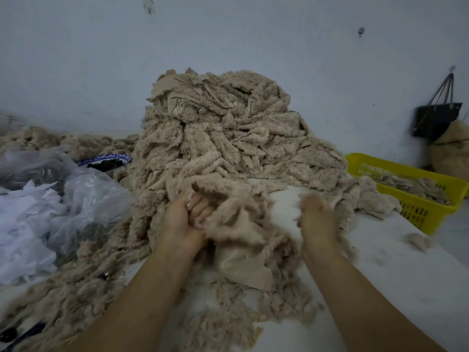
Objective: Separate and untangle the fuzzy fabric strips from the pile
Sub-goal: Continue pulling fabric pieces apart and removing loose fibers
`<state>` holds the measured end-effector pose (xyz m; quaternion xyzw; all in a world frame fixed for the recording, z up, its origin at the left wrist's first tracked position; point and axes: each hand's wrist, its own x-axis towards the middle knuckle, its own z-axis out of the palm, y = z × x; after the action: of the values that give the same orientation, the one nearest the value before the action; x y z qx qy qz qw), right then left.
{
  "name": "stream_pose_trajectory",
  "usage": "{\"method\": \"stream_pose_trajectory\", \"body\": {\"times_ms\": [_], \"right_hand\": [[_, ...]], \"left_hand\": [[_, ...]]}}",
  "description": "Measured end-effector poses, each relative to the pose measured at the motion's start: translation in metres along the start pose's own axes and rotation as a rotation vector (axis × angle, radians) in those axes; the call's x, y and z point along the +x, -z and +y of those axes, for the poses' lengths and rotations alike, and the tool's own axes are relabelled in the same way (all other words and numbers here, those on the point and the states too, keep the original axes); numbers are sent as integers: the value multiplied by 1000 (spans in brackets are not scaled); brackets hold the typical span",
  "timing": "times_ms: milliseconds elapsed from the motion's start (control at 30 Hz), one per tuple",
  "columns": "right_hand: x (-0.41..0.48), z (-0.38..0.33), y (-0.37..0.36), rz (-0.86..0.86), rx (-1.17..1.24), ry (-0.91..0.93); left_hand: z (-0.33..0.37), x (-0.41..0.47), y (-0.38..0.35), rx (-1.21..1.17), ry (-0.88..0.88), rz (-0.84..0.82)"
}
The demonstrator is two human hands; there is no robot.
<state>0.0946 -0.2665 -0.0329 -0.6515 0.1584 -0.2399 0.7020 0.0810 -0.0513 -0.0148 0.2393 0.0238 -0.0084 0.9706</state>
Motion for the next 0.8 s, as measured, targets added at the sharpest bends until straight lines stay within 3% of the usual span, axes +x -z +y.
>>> {"method": "stream_pose_trajectory", "body": {"times_ms": [67, 133, 267, 333, 433, 533, 600, 700, 800], "right_hand": [[16, -3, 15, 125, 98, -65], [21, -2, 20, 75, -22, -42], [-5, 8, -8, -453, -430, 187], [-16, 13, -15, -577, -472, 337], [-23, 9, -16, -555, -466, 546], [-34, 2, -19, -679, -389, 580], [-34, 5, -18, -746, -399, 557], [-27, 6, -14, -667, -510, 508], [-14, 8, -7, -528, -543, 383]], "left_hand": [[12, -1, 5, 3, -19, 30], [13, -2, 6, 14, -7, 12], [-9, -8, -4, 74, 54, -111], [-11, -11, -7, 129, 61, -164], [-11, -16, -11, 262, 104, -219], [-22, -27, -20, 554, 129, -237], [-28, -30, -22, 699, 113, -151], [-27, -30, -22, 660, 60, -79], [-16, -24, -19, 396, 40, -64]]}}
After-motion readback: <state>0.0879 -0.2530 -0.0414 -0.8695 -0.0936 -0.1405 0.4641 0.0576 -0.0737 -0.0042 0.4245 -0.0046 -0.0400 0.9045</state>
